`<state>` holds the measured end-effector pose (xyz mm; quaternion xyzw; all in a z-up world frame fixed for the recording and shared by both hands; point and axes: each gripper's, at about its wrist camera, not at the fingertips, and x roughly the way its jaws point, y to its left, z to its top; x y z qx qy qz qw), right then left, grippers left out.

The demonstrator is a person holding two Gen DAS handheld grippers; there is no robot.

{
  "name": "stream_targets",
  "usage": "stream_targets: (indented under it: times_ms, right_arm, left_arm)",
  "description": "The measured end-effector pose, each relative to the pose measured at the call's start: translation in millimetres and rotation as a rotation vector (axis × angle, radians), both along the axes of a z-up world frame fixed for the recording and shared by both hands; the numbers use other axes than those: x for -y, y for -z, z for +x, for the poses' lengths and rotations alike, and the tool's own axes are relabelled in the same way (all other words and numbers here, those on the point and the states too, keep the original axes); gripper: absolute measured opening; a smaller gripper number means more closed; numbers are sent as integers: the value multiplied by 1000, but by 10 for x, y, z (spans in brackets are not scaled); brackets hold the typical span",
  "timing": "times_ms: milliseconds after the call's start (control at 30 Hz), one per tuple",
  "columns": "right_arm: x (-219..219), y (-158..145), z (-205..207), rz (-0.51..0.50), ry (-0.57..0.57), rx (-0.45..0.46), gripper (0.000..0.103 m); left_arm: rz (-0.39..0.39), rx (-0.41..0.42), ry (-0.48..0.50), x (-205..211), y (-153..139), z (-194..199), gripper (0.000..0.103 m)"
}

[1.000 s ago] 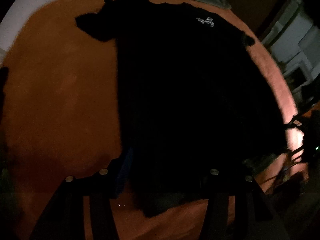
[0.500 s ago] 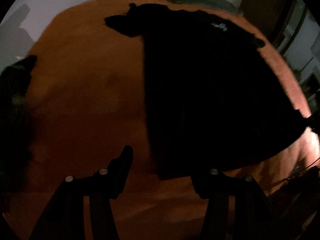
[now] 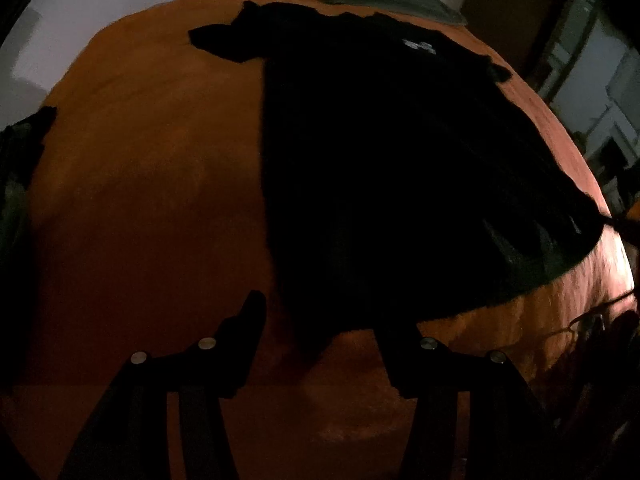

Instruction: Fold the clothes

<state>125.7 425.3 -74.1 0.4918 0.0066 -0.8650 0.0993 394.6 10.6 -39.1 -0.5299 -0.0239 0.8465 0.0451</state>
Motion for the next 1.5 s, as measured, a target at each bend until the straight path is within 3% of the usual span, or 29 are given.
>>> stream_targets:
  times_ms: [100, 267, 400, 533, 667, 700, 733, 767, 800, 833, 967, 1133, 1167, 1200, 1233, 1400, 1500]
  right_arm:
    - [210, -205, -76, 15, -138, -117, 61]
    - [417, -183, -210, 1, -269, -118, 63]
    - [639, 25, 35, 16, -383, 7, 63]
    - [986, 49, 233, 178, -498, -38, 64]
    - [1251, 265, 339, 421, -575, -99, 64]
    - [1286, 294, 343, 445, -580, -107, 56]
    - [1308, 297, 335, 449, -570, -114, 33]
    - [1326, 290, 322, 446, -555, -121, 24]
    - [1318, 262, 308, 411, -536, -121, 9]
    - [1300, 227, 294, 365, -515, -118, 1]
    - [1197, 19, 353, 122, -493, -129, 1]
    - [1156, -52, 362, -38, -486, -80, 1]
    - [1149, -64, 363, -68, -484, -70, 1]
    - [1142, -76, 364, -98, -482, -59, 1]
    - [1125, -91, 403, -109, -483, -54, 1]
    - [1085, -68, 386, -69, -466, -52, 1]
    - [1107, -32, 416, -18, -461, -60, 1]
  left_arm:
    - [-41, -14, 70, -114, 37, 3, 55]
    - [-128, 9, 165, -223, 95, -66, 55]
    - [-136, 1, 186, -275, 73, -138, 55]
    - [-193, -32, 227, -313, 38, -82, 55]
    - [-281, -73, 207, -175, -17, 46, 55]
    - [-294, -68, 182, -109, -12, 61, 55]
    - [-300, -67, 162, -62, -18, 66, 55]
    - [-301, -73, 152, -31, -31, 71, 55]
    - [-303, -82, 146, 2, -41, 84, 55]
    - [-312, -88, 147, 13, -32, 89, 55]
    - [-377, -92, 151, -16, 122, 71, 55]
    - [-430, -101, 29, -38, 198, -112, 55]
    - [-431, -113, 8, -12, 187, -139, 51]
    - [-415, -127, -5, 20, 162, -151, 28]
    - [-390, -142, -18, 50, 123, -139, 5]
    - [-298, -187, -126, 207, -44, -59, 1]
    - [-253, -141, -240, 400, -40, -3, 1]
